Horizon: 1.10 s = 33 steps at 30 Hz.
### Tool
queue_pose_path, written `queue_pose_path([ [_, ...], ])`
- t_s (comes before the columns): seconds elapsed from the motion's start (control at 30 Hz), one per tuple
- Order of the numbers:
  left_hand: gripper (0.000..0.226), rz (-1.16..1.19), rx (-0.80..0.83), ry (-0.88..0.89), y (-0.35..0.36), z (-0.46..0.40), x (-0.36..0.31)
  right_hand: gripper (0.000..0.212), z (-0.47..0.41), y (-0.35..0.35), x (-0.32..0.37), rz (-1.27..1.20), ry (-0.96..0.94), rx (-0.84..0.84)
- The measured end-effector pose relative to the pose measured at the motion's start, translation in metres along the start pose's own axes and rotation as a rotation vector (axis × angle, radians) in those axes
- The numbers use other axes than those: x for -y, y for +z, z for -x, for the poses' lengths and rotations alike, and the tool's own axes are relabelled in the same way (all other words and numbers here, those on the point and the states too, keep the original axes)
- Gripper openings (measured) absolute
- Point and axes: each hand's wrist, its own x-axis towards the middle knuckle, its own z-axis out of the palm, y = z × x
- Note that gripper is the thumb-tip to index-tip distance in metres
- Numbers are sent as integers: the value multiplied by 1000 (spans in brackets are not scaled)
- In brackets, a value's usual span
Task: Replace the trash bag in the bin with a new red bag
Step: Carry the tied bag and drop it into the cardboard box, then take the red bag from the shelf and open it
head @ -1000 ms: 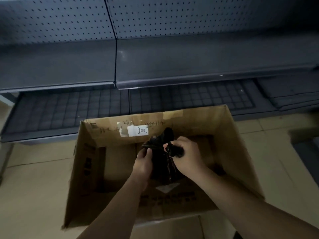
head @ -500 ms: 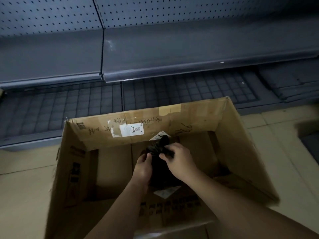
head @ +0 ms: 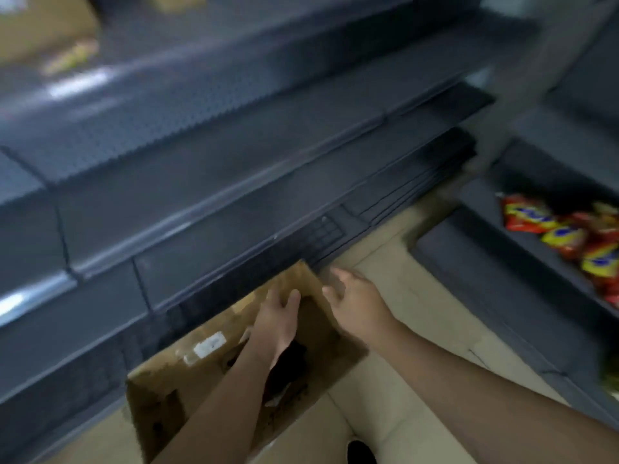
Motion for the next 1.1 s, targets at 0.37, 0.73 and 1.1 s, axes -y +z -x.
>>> queue_pose_path([
  [0.37, 59, -456, 385, 814, 197, 198, -321, 58, 202, -363, -84, 10, 370, -682],
  [0.73, 66, -662, 941, 1359, 512, 518, -368, 60, 563, -520, -266, -77, 890, -1178],
  [1.1, 69, -819, 1112, 1349, 773, 668, -350, 69, 724, -610, -480, -124, 1054, -1151],
])
